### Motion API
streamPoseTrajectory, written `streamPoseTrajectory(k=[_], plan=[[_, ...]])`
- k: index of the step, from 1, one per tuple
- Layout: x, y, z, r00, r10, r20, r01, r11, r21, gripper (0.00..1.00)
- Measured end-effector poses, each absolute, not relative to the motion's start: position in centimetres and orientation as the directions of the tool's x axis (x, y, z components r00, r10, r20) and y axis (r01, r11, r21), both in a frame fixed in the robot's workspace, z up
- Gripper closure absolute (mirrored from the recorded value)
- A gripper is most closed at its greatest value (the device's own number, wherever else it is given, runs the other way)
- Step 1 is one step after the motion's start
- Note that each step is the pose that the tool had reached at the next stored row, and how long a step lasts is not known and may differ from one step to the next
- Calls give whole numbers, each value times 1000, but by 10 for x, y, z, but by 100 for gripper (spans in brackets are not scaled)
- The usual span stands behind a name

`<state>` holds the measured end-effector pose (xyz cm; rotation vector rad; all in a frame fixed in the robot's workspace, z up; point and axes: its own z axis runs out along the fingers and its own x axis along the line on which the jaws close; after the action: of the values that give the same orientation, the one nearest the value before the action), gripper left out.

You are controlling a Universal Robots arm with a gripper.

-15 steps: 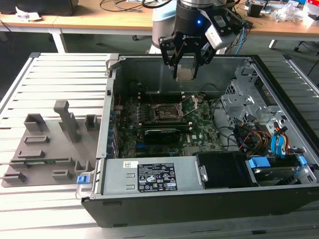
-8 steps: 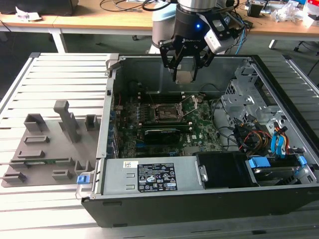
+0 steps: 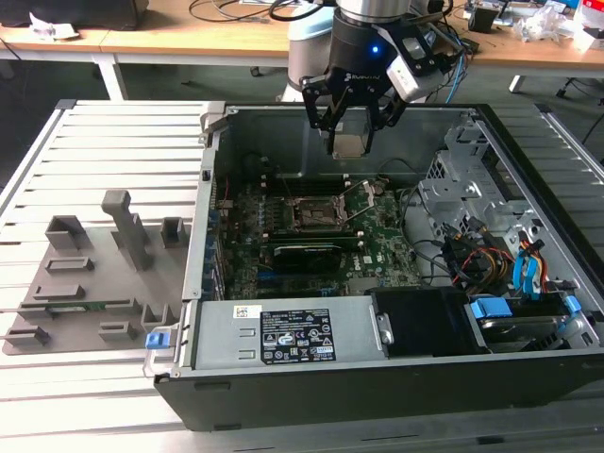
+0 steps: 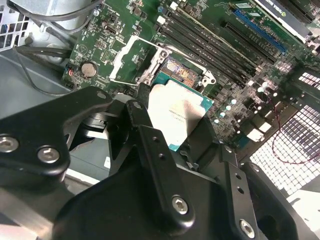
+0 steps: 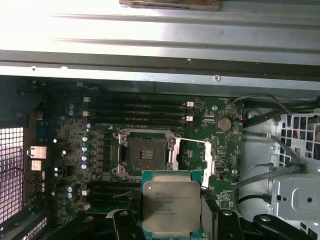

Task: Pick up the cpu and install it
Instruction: 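Place the cpu into insertion slot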

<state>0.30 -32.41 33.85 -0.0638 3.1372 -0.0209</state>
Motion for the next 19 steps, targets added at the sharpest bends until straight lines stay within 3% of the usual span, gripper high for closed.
streamPoseTrajectory(k=[19], plan=[[3, -324, 338, -990, 143, -4, 143, 989, -23, 45]])
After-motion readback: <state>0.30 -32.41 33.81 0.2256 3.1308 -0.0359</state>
